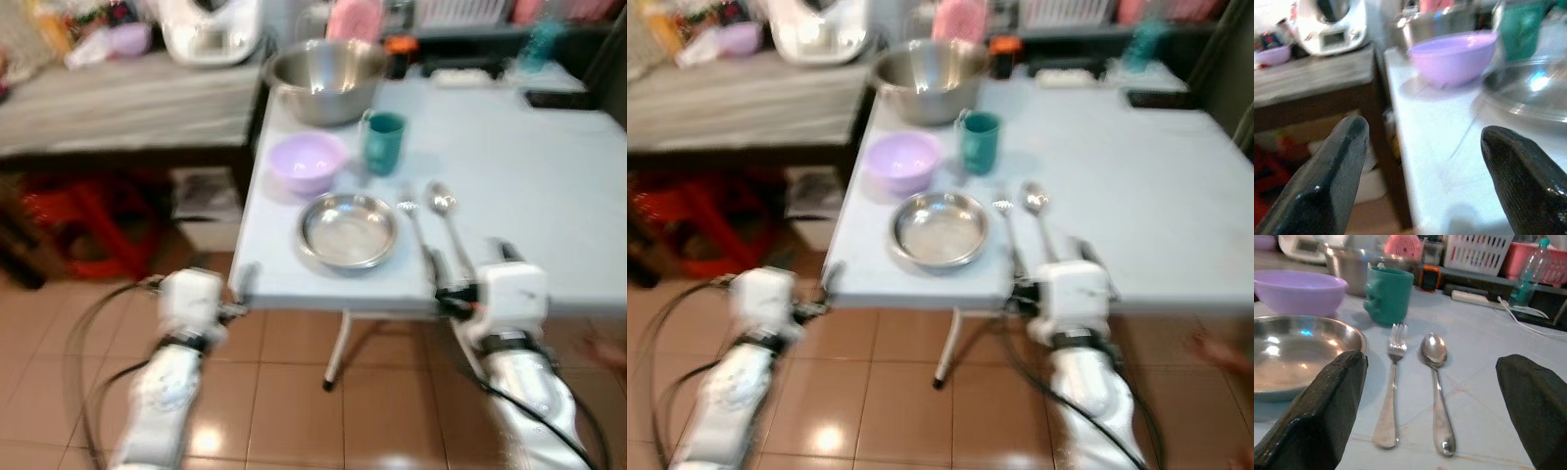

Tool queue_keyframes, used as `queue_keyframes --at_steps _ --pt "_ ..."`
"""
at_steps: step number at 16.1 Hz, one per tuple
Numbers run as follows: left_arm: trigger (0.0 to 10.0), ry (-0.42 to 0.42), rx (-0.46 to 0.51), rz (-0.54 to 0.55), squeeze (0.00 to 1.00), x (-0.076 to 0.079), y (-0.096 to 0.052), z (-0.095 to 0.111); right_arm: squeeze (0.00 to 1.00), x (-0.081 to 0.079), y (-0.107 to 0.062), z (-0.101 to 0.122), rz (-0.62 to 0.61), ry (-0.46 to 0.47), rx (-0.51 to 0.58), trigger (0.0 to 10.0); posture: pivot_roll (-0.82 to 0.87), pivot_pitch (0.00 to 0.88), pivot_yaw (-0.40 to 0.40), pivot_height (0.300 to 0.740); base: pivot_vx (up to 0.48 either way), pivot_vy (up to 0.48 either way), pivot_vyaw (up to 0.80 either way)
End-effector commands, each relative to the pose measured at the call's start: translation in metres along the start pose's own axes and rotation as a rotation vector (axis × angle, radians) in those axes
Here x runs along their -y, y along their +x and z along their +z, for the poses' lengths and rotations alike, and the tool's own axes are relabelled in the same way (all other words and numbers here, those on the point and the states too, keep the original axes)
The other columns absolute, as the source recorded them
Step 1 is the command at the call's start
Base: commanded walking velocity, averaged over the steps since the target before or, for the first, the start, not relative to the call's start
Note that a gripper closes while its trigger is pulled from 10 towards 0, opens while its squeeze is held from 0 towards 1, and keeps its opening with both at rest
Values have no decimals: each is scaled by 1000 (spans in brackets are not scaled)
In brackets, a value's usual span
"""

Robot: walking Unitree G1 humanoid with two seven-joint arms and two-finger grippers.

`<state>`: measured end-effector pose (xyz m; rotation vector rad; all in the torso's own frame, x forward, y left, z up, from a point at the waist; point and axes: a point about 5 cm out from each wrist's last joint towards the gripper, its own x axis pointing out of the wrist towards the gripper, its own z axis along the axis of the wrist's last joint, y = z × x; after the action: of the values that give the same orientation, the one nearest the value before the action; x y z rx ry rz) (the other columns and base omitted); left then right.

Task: Setting the table

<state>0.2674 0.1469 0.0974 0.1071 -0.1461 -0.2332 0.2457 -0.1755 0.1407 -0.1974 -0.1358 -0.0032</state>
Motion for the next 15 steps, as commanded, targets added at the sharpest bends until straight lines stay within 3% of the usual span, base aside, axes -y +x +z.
queue_keyframes --at_steps 1,5,15 --pt "10000 26 -36 40 0 -15 -9 -6 0 -11 2 8 30 28 35 10000 -157 130 72 740 289 0 0" --pt "10000 29 -38 35 0 -15 -9 -6 0 -12 2 8 32 27 35 10000 -154 131 75 740 285 0 0" --pt "10000 69 -56 -62 0 -25 -22 -11 0 -17 8 7 79 69 19 10000 -146 142 72 740 0 0 0"
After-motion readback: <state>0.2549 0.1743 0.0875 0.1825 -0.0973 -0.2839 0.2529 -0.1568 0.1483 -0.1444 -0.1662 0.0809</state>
